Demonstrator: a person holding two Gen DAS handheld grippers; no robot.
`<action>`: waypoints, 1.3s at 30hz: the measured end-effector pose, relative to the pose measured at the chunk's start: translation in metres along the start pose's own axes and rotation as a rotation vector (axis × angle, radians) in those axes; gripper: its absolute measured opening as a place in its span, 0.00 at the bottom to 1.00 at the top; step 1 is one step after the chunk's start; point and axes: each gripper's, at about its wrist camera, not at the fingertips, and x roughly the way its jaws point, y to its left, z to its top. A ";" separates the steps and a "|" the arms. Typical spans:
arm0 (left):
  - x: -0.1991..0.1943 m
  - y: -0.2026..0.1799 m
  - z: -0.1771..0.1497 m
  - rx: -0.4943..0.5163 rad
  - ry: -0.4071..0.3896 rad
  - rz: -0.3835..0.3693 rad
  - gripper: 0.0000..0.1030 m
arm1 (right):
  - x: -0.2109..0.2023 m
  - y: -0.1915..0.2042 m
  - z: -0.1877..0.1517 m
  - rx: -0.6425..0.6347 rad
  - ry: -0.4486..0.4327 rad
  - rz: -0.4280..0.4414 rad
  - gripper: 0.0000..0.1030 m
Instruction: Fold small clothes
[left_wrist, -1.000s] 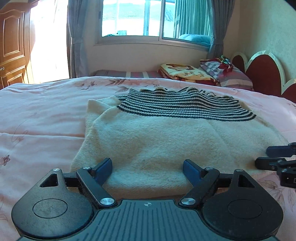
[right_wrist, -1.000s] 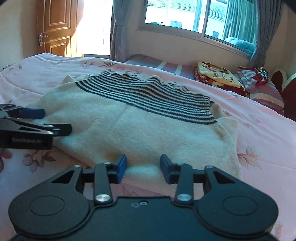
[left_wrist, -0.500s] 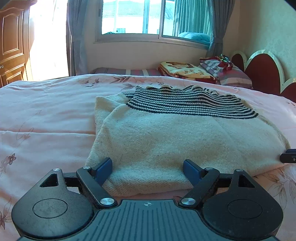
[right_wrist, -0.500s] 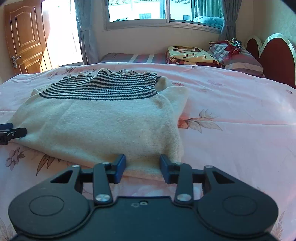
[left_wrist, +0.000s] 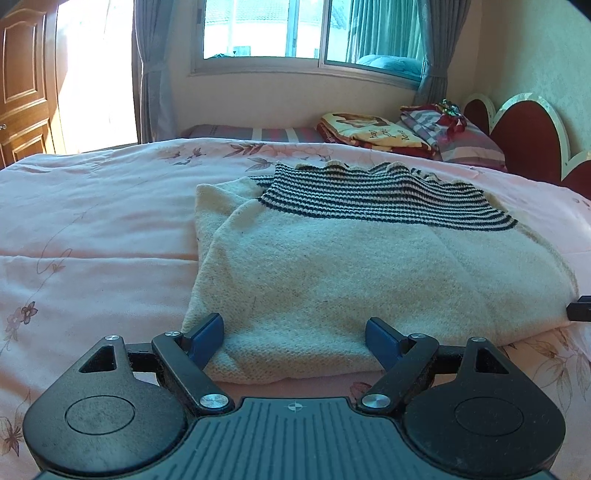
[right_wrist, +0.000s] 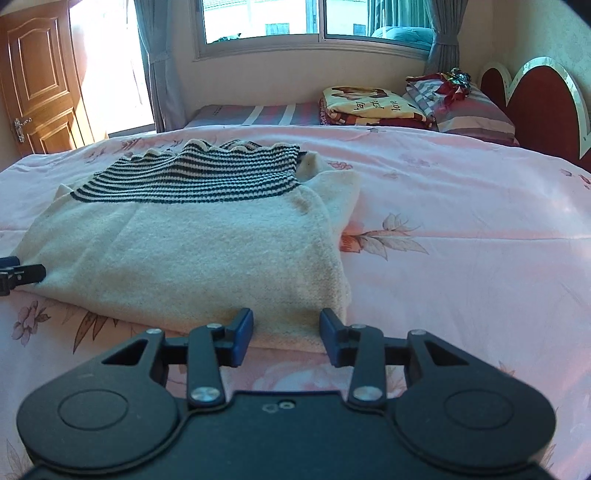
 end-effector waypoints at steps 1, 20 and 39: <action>0.000 0.000 0.000 0.004 -0.001 0.001 0.81 | 0.001 -0.002 -0.001 0.008 -0.006 0.007 0.37; -0.031 0.001 0.003 0.050 0.046 0.091 0.82 | -0.016 -0.013 0.006 0.064 -0.040 0.085 0.39; -0.003 0.058 -0.064 -0.905 -0.086 -0.263 0.65 | -0.014 0.035 0.029 0.069 -0.110 0.313 0.37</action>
